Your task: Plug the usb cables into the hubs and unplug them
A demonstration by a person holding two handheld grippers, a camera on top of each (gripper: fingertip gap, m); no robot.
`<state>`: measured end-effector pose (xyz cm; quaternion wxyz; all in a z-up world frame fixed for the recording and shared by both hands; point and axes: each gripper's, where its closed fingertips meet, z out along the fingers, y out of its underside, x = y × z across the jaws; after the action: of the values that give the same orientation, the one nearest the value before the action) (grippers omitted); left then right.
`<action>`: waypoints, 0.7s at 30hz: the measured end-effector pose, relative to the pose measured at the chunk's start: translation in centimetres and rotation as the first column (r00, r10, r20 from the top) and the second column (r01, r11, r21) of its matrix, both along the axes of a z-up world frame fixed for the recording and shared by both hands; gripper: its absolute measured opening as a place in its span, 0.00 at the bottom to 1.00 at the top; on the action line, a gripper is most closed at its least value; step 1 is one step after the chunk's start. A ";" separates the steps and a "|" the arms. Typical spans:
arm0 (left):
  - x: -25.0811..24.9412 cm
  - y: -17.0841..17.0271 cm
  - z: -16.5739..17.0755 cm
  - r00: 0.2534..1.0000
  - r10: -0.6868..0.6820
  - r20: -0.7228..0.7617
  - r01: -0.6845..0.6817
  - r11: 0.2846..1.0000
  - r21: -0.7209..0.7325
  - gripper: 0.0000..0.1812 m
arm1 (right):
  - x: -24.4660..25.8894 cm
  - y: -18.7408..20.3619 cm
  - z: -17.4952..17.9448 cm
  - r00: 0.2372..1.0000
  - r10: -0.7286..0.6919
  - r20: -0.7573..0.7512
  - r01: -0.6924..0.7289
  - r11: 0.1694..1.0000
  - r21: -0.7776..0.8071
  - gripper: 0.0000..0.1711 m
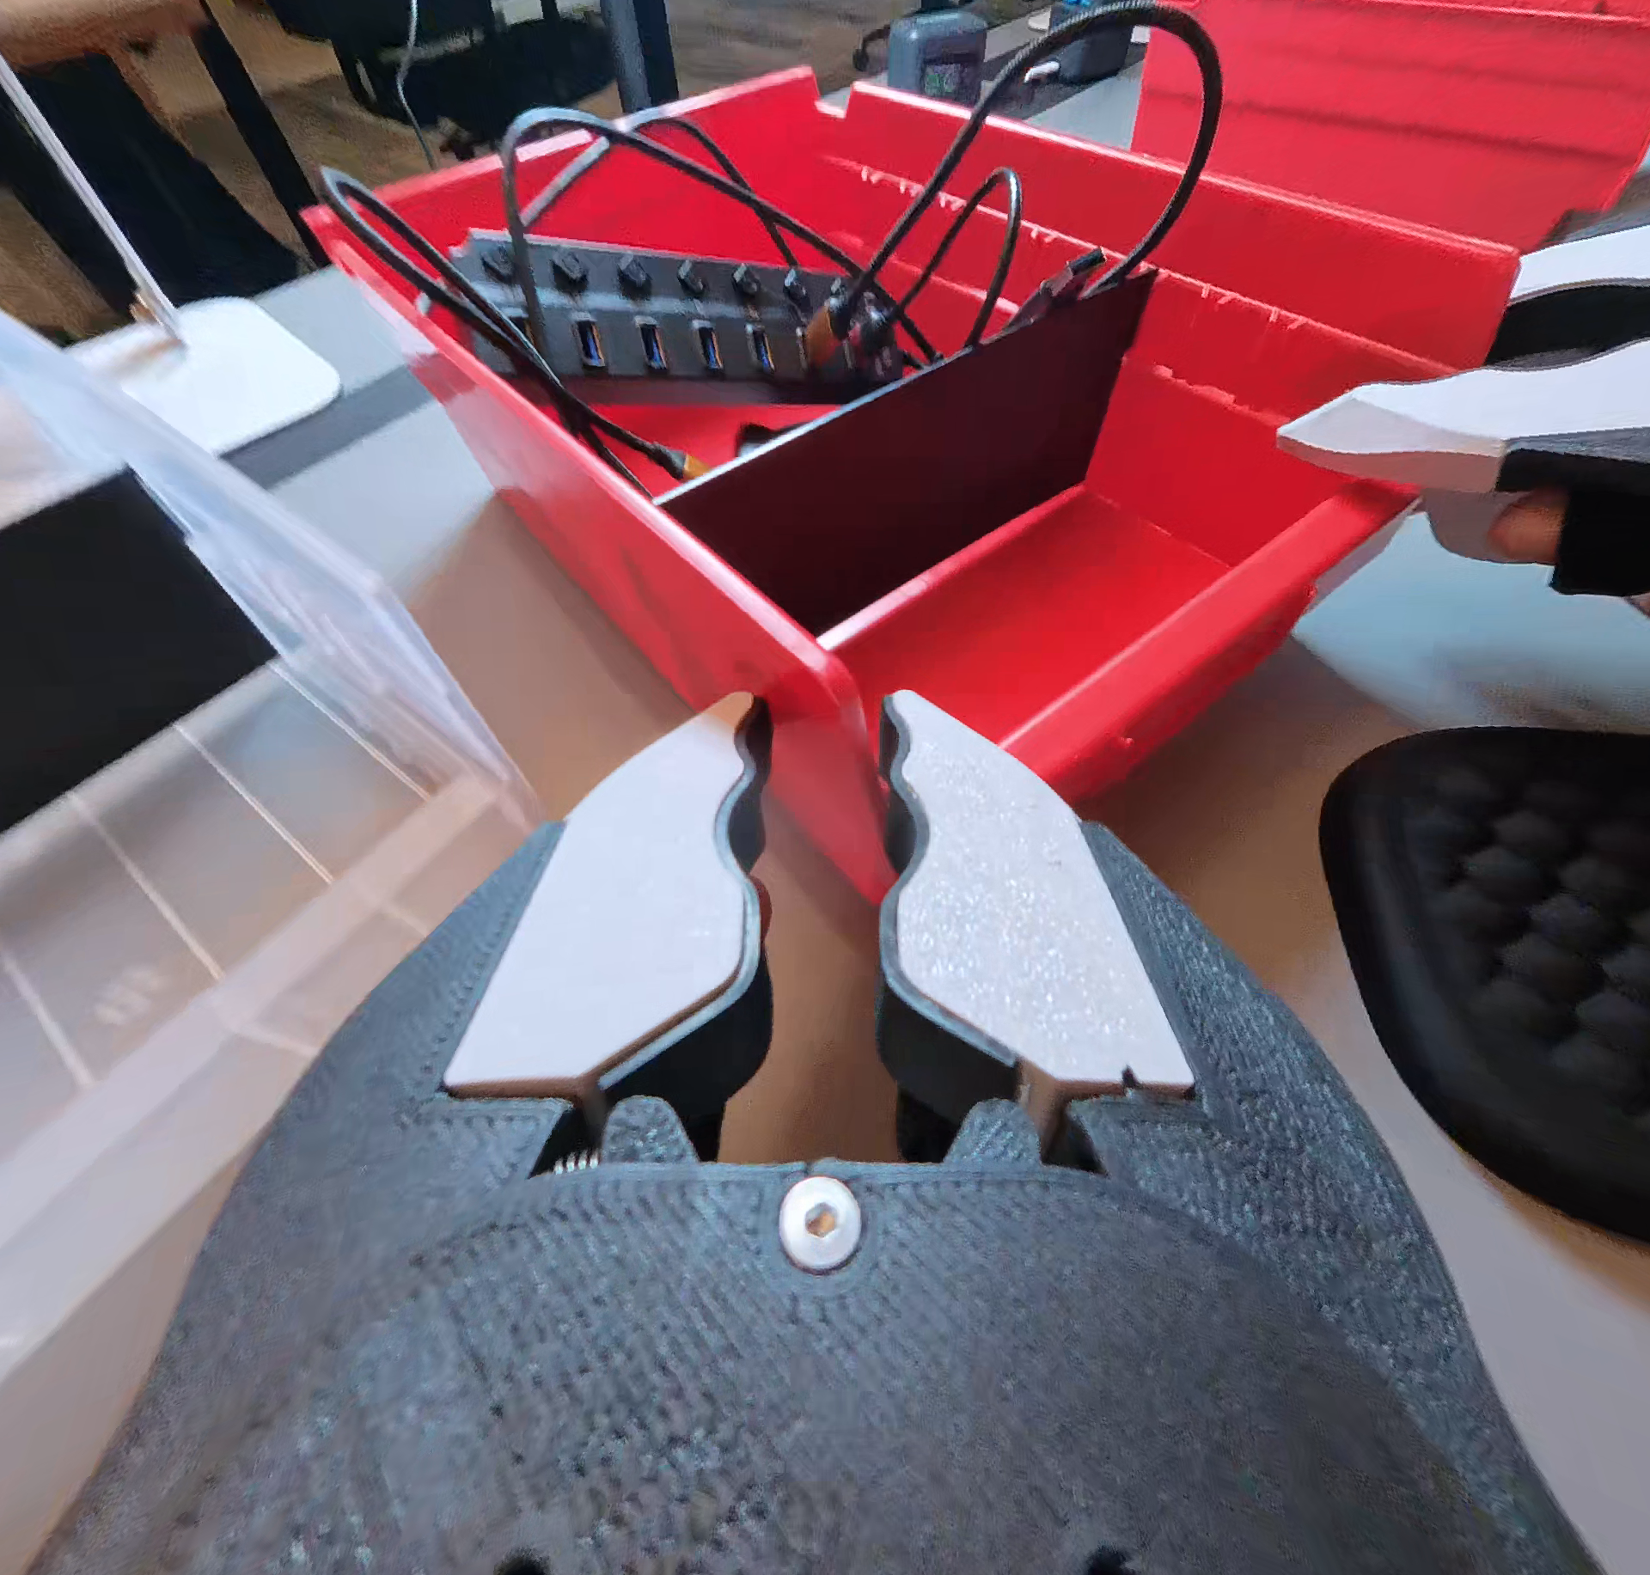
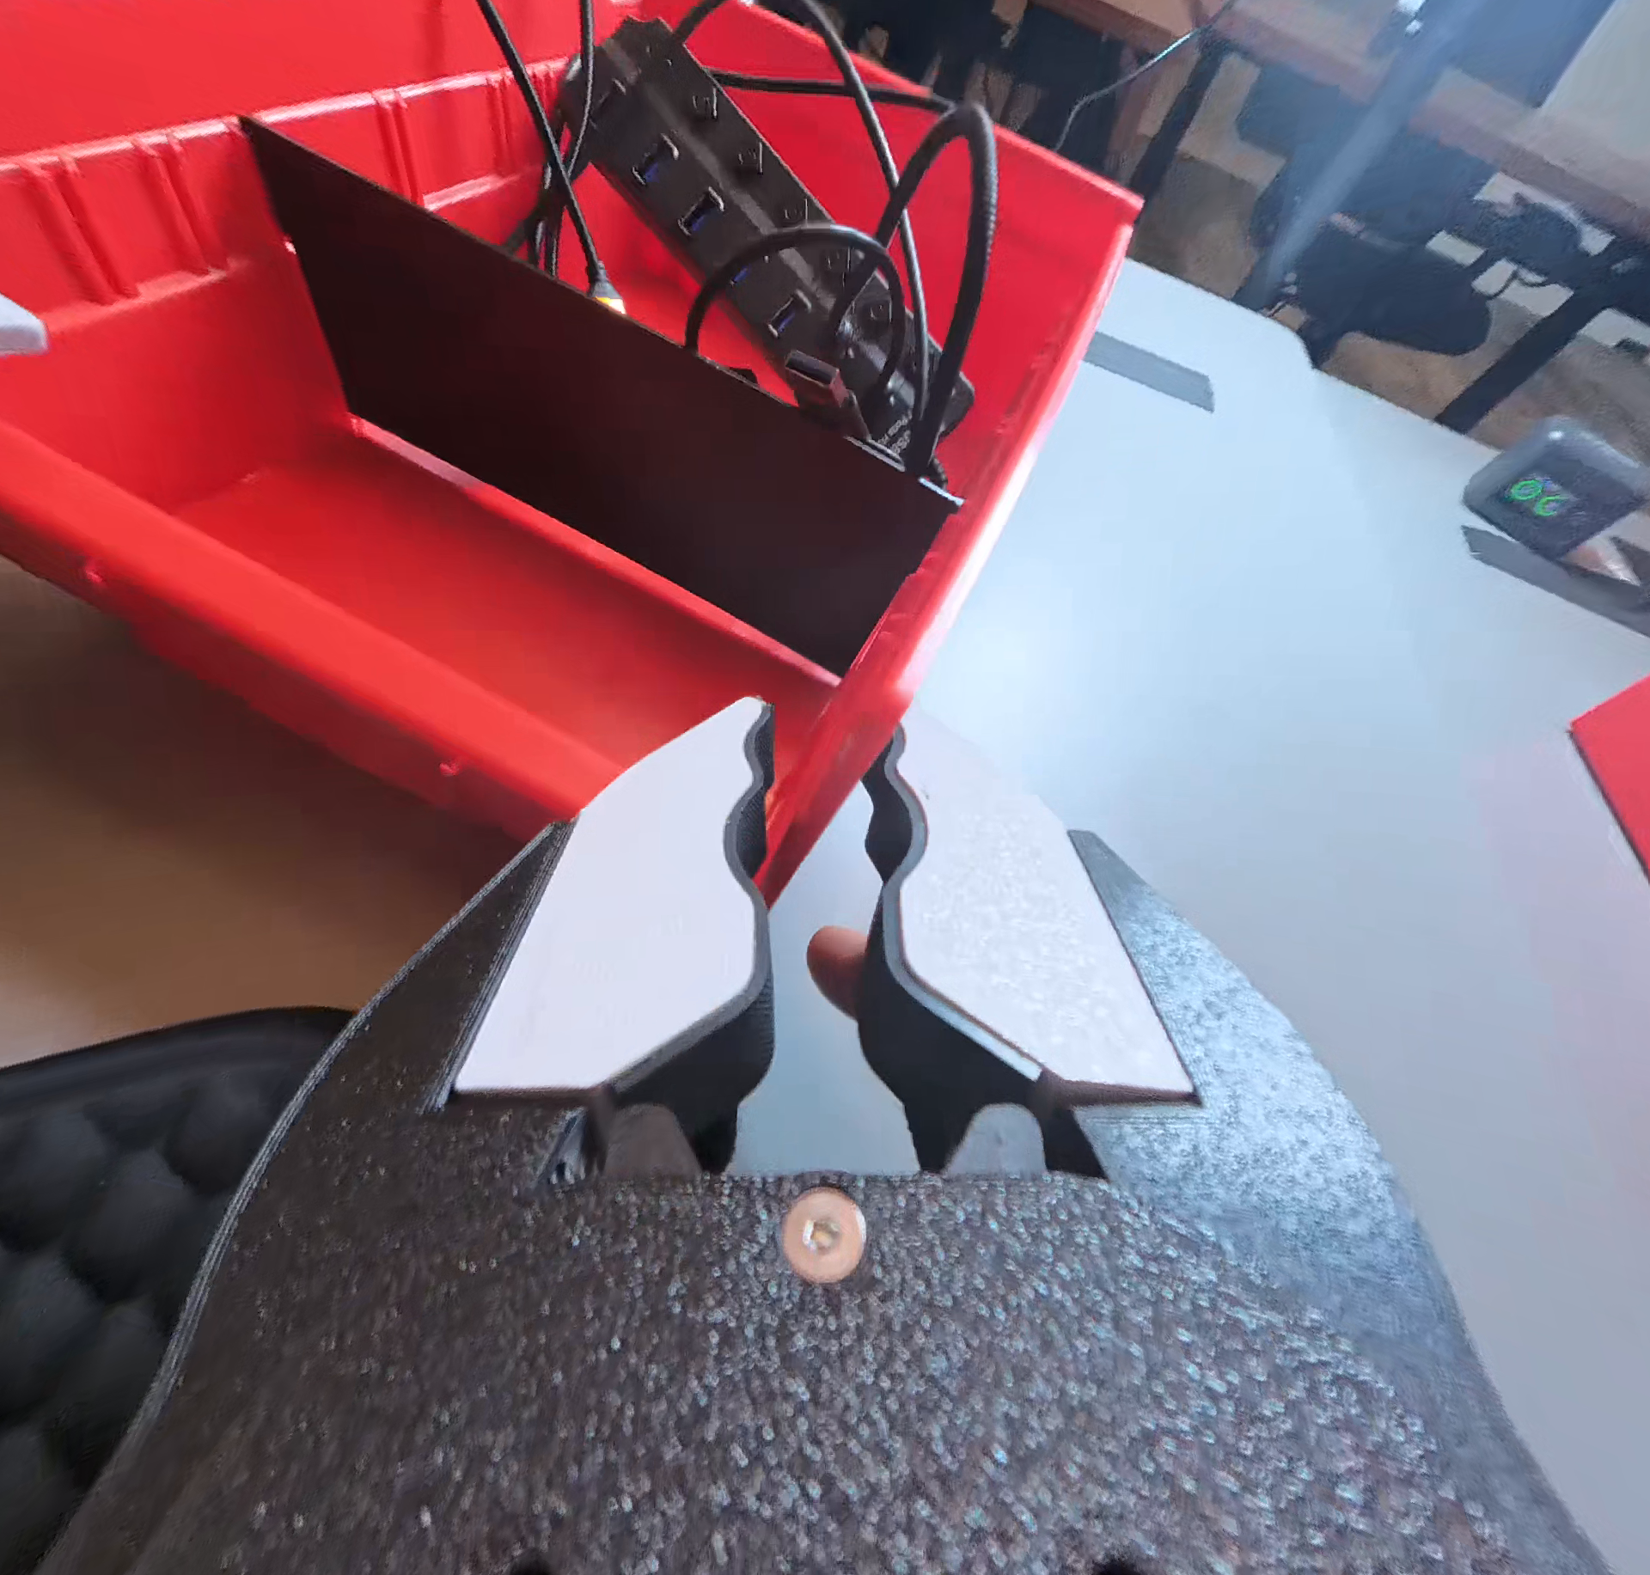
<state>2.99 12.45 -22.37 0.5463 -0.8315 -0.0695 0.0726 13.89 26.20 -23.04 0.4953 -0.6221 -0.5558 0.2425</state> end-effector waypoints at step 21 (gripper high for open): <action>-9.2 -28.9 18.7 0.810 0.523 -0.264 -0.423 0.834 0.354 0.08 | -14.8 -25.5 19.4 0.773 0.589 -0.237 -0.483 0.788 0.382 0.08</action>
<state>-6.24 -16.49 -3.68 0.6253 -0.6751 -0.1875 0.3436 -0.95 0.71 -3.62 0.5816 -0.3004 -0.6460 0.3927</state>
